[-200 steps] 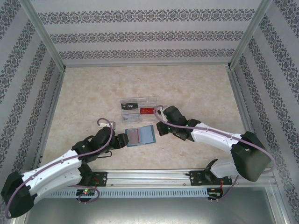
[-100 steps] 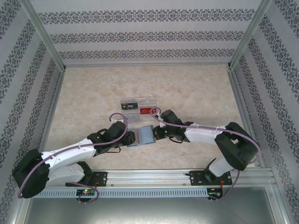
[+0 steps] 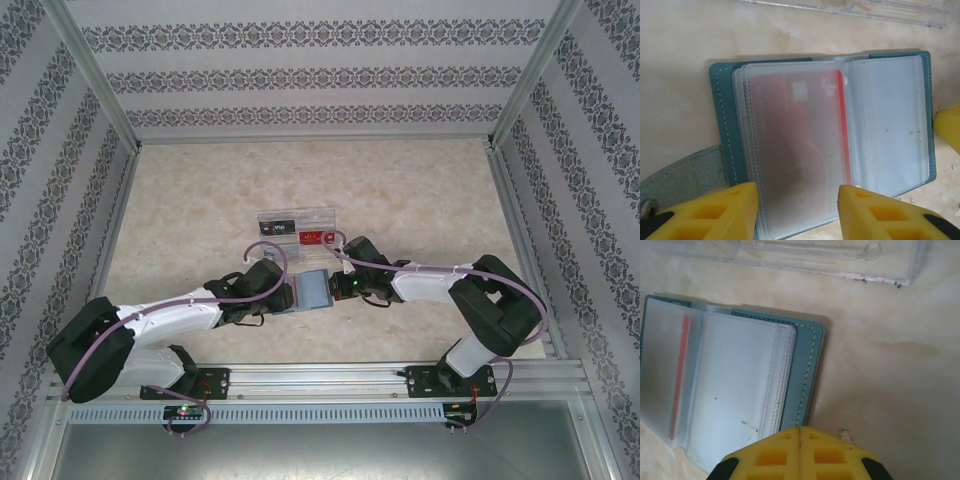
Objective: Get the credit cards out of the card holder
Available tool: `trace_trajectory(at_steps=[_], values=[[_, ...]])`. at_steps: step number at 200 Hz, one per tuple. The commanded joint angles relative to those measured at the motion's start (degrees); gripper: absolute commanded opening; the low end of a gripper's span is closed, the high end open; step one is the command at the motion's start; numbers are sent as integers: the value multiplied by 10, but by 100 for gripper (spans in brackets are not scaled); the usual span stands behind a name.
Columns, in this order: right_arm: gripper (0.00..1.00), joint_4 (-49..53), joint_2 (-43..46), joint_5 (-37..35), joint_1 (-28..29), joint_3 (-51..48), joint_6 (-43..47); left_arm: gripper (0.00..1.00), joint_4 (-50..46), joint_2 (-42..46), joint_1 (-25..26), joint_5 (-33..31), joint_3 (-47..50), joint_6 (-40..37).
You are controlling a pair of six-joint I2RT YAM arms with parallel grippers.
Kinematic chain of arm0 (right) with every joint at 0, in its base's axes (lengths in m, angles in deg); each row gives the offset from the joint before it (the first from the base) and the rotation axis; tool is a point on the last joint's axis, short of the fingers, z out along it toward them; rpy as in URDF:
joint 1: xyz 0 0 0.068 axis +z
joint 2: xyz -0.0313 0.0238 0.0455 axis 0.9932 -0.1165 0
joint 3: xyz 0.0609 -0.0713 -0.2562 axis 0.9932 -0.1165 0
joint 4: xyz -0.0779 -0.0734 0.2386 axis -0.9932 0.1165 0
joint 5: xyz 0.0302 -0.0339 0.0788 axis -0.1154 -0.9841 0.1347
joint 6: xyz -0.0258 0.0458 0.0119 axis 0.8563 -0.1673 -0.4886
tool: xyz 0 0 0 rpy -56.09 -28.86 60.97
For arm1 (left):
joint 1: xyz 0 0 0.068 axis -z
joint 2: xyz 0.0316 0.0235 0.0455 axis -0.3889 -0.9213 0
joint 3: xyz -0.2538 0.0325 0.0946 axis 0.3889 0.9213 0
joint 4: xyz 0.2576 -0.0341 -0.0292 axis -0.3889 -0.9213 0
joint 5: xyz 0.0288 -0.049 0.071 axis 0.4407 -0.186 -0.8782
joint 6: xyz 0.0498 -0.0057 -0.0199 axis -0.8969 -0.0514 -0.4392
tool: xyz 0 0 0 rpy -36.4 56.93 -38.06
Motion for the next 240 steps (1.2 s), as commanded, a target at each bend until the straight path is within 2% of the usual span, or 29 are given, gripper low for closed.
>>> trace_trajectory(at_steps=[1, 128, 189, 240], values=[[0, -1, -10, 0, -4, 5, -4, 47, 16, -9, 6, -8, -17, -1], [0, -3, -16, 9, -4, 7, -4, 43, -2, -29, 6, -21, -21, 12], [0, -5, -18, 12, -5, 8, -4, 43, 21, -55, 6, 4, -28, 11], [0, -4, -18, 13, -5, 8, -6, 49, 52, -64, 7, 33, -36, 2]])
